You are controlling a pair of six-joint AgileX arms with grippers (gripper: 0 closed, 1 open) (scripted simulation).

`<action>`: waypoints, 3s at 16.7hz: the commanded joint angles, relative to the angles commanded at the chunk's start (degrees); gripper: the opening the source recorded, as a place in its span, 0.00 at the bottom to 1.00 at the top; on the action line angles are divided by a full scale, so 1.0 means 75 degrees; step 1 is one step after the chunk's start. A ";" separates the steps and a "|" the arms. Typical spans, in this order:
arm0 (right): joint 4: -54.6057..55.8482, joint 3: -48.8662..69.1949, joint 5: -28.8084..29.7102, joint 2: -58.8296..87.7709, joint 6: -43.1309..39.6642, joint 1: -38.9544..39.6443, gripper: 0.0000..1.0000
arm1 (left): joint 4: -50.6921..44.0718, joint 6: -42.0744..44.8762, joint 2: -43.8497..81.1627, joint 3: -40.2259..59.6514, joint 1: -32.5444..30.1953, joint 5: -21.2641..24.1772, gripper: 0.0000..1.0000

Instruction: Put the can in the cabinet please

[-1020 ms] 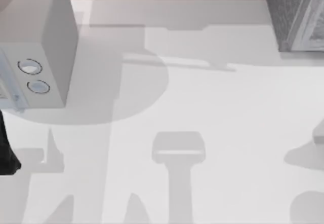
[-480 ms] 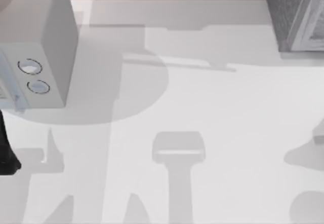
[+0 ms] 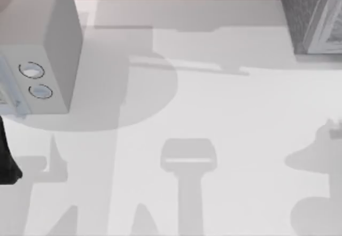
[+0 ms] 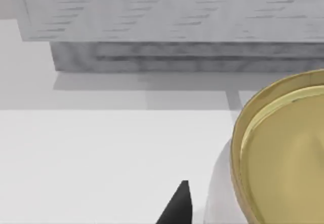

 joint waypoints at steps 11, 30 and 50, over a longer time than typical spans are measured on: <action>-0.6433 0.1030 -0.0070 -0.4998 0.0001 0.0020 0.00 | 0.0000 0.0000 0.0000 0.0000 0.0000 0.0000 1.00; -0.8645 -0.0584 0.0681 -1.0409 0.0186 0.0881 0.00 | 0.0000 0.0000 0.0000 0.0000 0.0000 0.0000 1.00; -1.0530 -0.0984 0.1592 -1.3340 0.0369 0.1850 0.00 | 0.0000 0.0000 0.0000 0.0000 0.0000 0.0000 1.00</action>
